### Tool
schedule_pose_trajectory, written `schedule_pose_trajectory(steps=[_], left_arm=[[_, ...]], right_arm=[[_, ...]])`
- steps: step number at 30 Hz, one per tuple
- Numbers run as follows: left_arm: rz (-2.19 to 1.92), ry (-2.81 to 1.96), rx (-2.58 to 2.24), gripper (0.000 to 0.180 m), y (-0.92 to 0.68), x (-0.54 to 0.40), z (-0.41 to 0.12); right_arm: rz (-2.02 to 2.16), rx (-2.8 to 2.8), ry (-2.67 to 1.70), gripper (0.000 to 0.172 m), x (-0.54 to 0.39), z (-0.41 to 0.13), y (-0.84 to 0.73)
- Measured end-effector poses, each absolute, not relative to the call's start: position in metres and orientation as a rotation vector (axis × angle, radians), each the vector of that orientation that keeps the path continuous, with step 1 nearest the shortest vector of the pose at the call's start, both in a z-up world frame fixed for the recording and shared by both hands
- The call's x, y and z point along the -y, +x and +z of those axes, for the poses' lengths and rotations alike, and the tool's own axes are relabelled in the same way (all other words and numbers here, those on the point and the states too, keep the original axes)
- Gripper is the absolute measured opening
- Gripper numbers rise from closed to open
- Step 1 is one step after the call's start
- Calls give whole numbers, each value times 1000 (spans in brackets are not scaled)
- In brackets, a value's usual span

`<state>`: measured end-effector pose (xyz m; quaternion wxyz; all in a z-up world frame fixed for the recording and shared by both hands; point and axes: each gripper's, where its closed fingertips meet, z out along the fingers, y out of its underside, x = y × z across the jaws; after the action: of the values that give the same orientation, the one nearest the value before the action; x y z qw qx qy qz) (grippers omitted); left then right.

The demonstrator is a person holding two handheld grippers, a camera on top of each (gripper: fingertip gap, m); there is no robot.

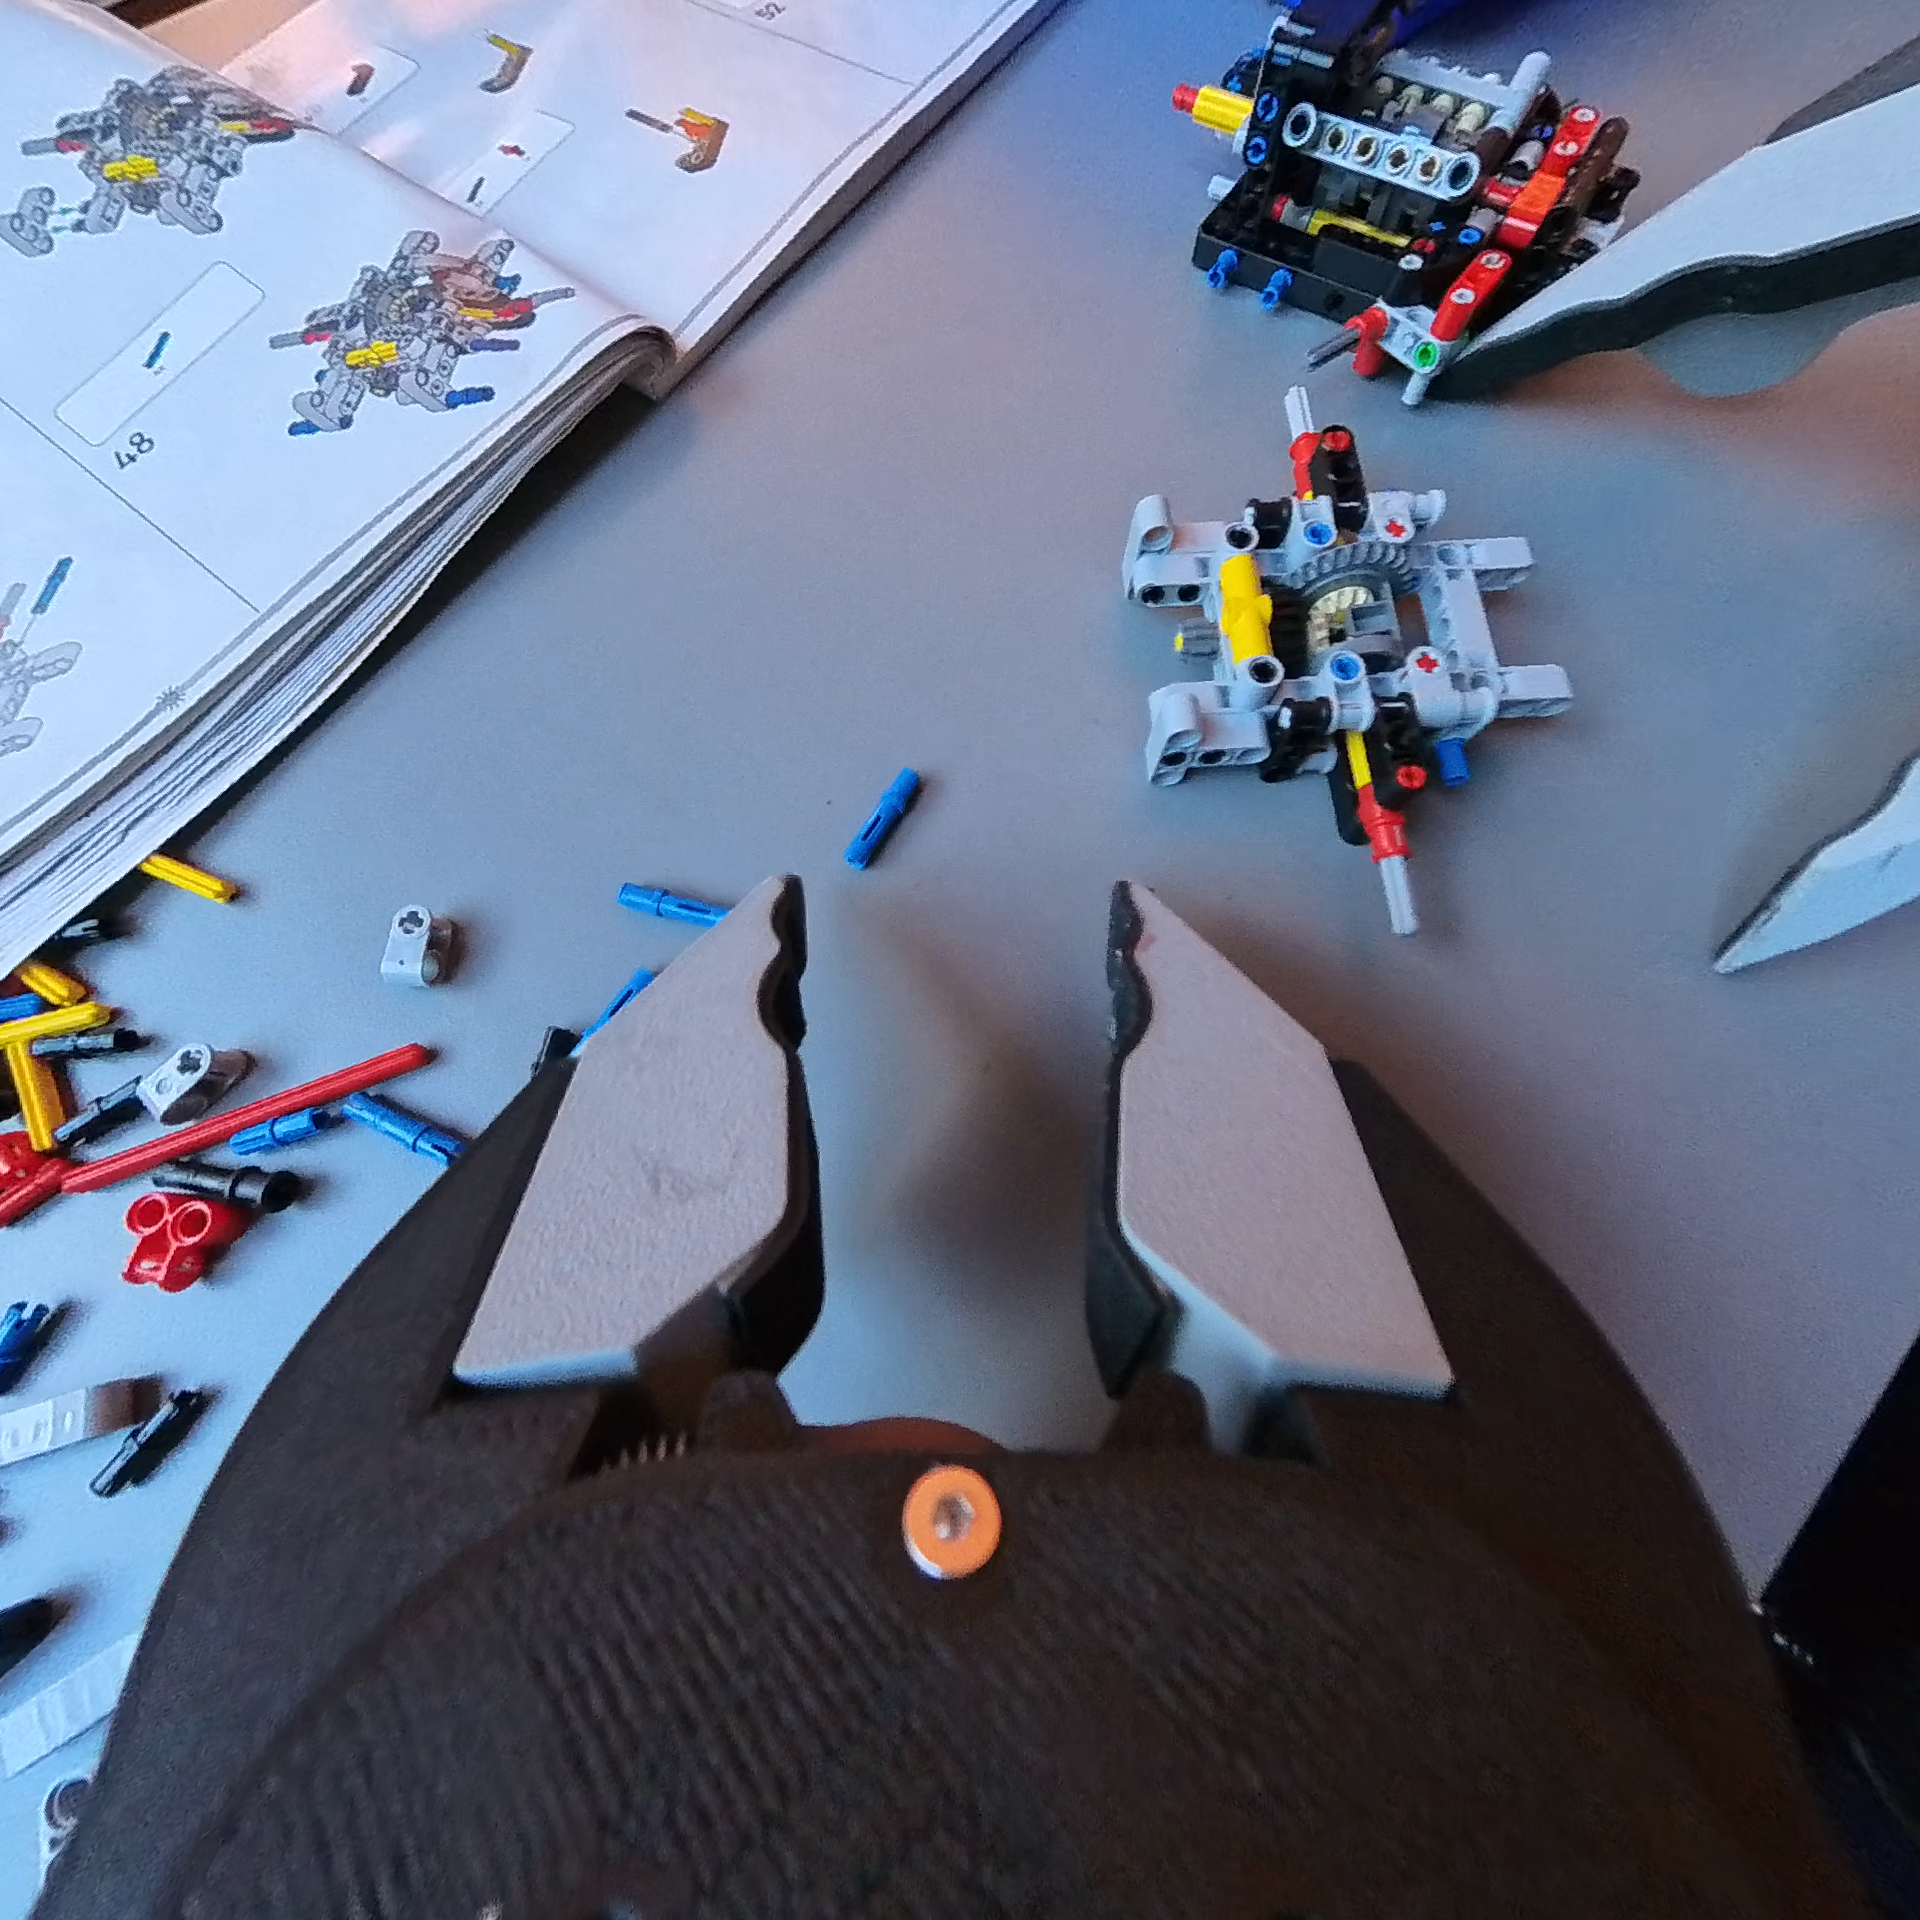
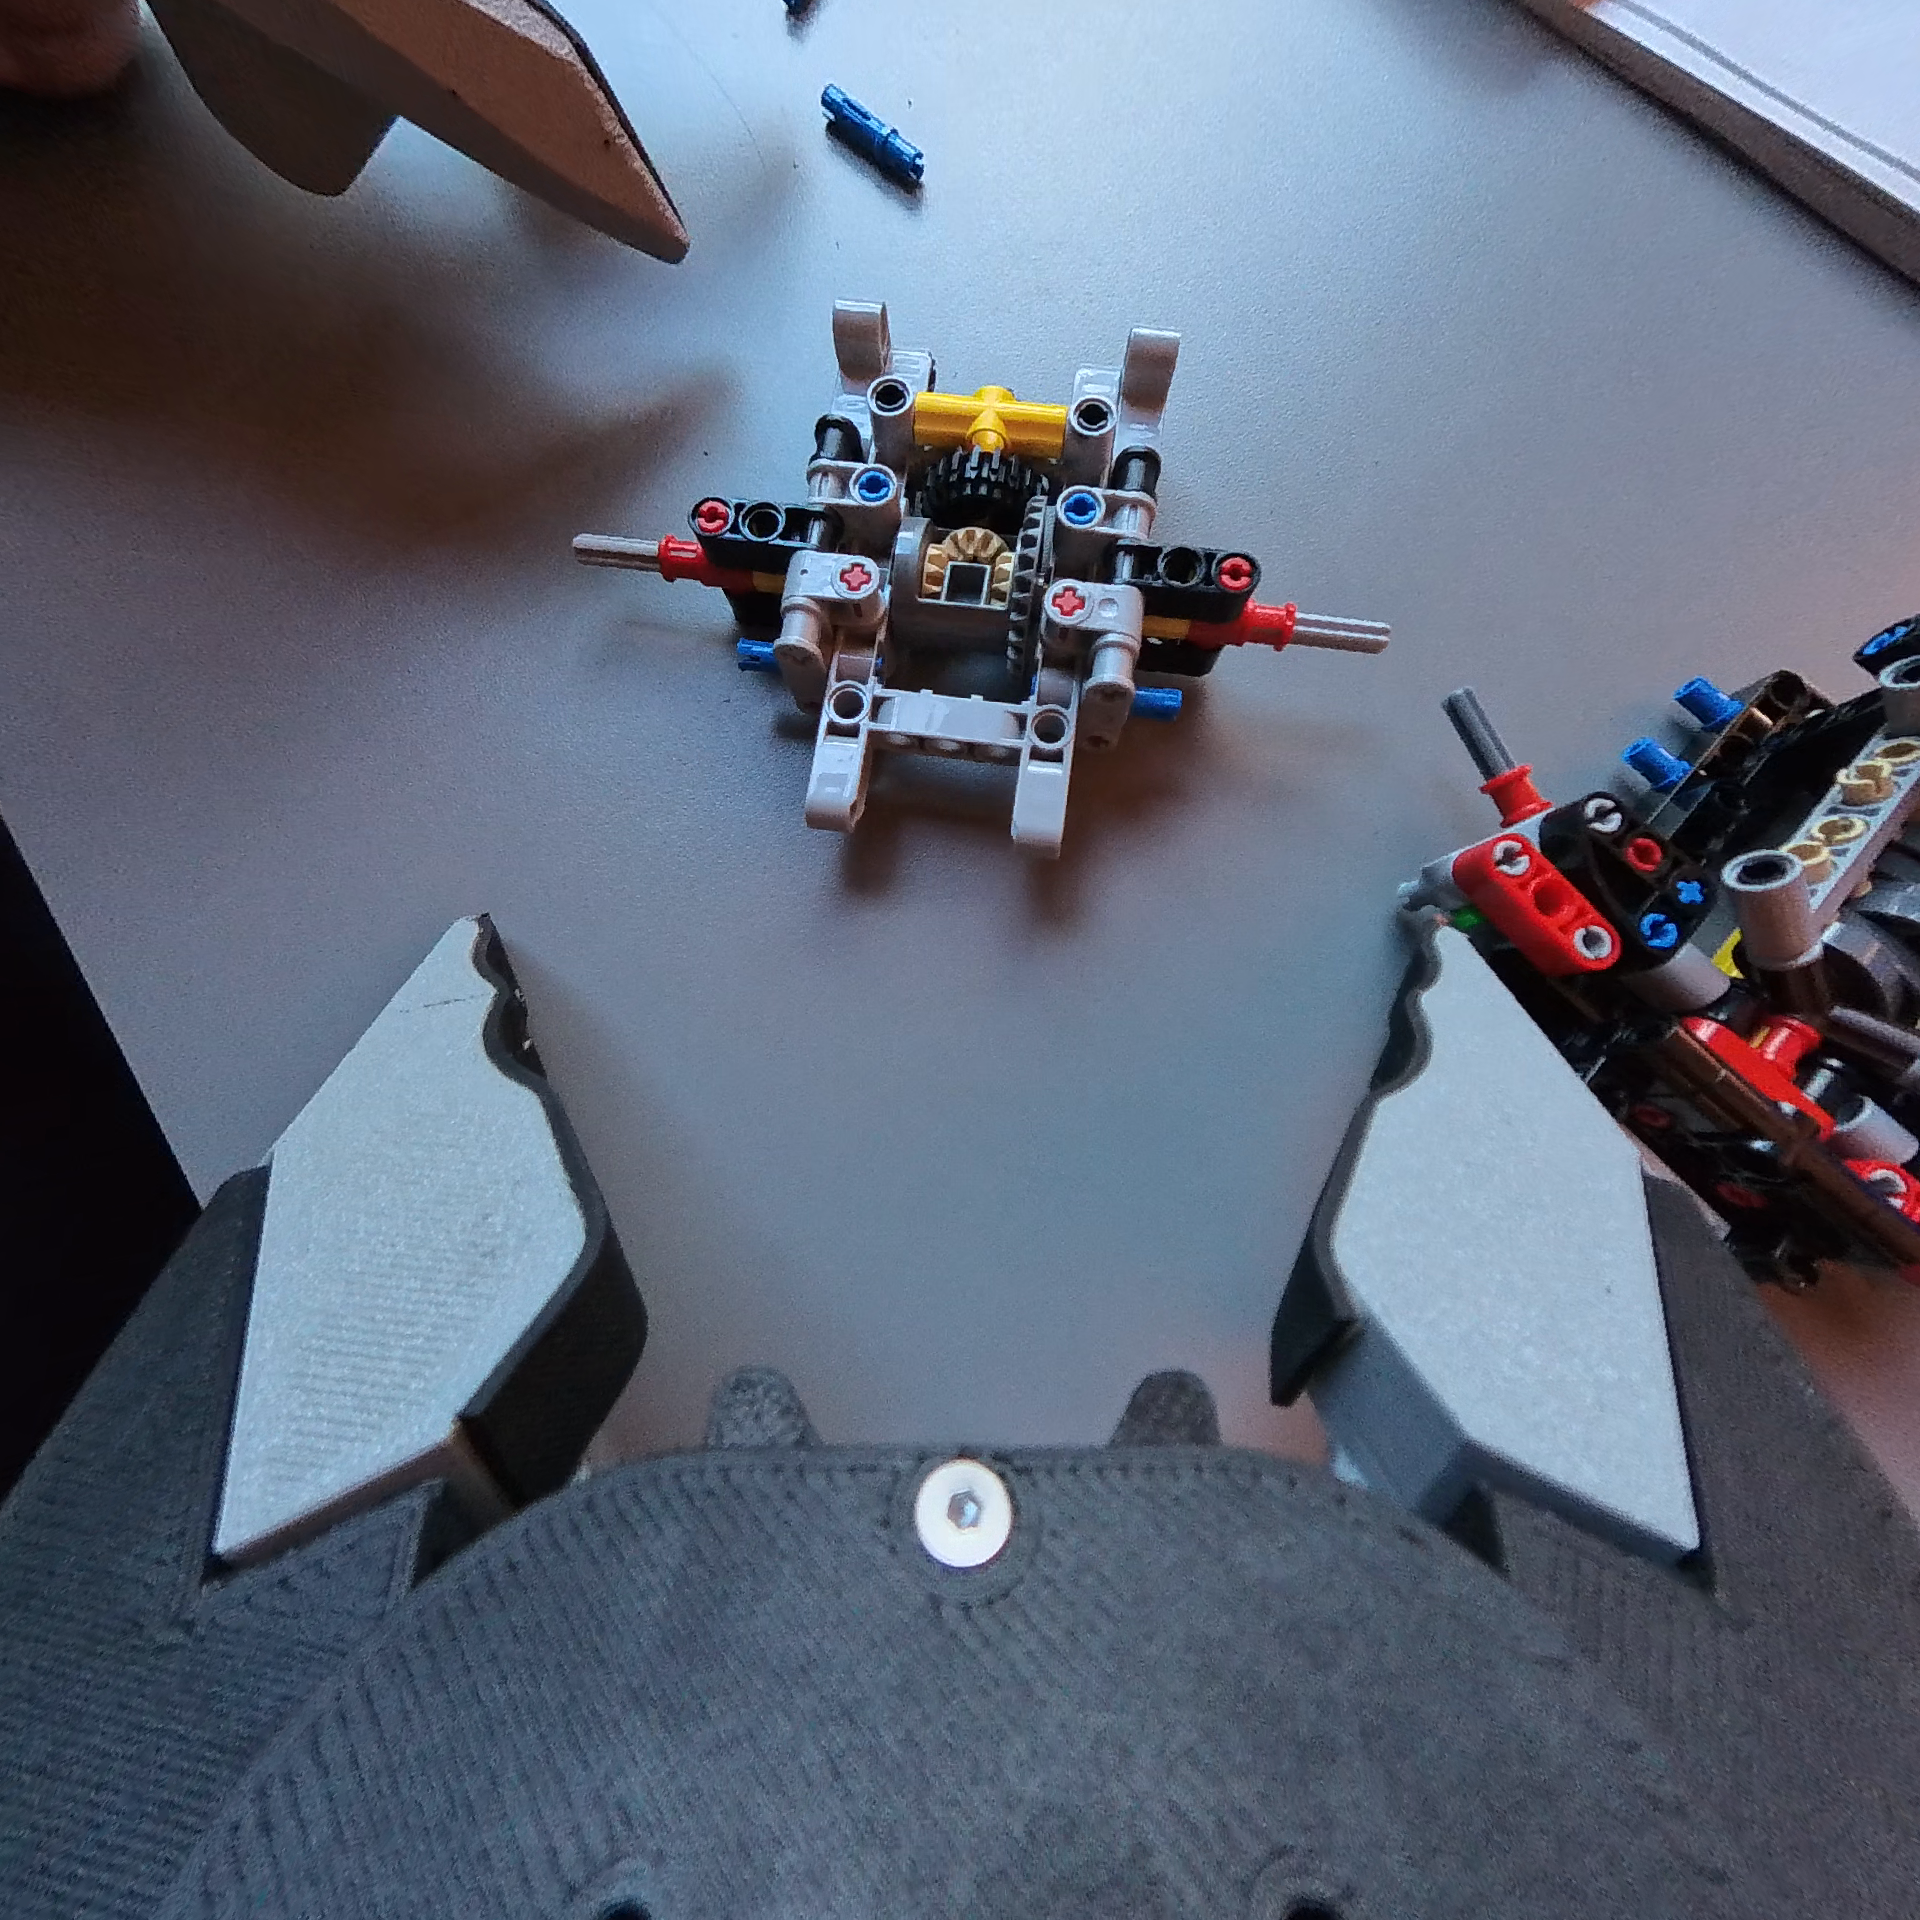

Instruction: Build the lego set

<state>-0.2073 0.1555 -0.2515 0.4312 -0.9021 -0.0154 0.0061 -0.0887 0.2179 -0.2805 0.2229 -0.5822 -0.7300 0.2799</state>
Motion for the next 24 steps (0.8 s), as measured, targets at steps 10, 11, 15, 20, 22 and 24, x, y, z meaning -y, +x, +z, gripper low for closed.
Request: schedule_pose_trajectory(steps=[10,11,15,20,22,24], left_arm=[[31,-2237,-28,58,-197,-156,-250],[29,-2240,-26,58,-197,-155,-250],[8,-2233,-18,58,-196,-153,-249],[-2,-2234,-20,58,-194,-152,-249],[-4,-2235,-26,57,-193,-151,-249],[-5,-2237,-32,57,-192,-151,-250]], right_arm=[[798,2079,-1546,157,-217,-280,-93],[798,2076,-1549,157,-217,-280,-94],[798,2077,-1548,157,-217,-280,-94],[785,2046,-1578,157,-217,-281,-98],[785,2043,-1581,157,-217,-281,-99],[780,2029,-1593,158,-217,-281,-100]])
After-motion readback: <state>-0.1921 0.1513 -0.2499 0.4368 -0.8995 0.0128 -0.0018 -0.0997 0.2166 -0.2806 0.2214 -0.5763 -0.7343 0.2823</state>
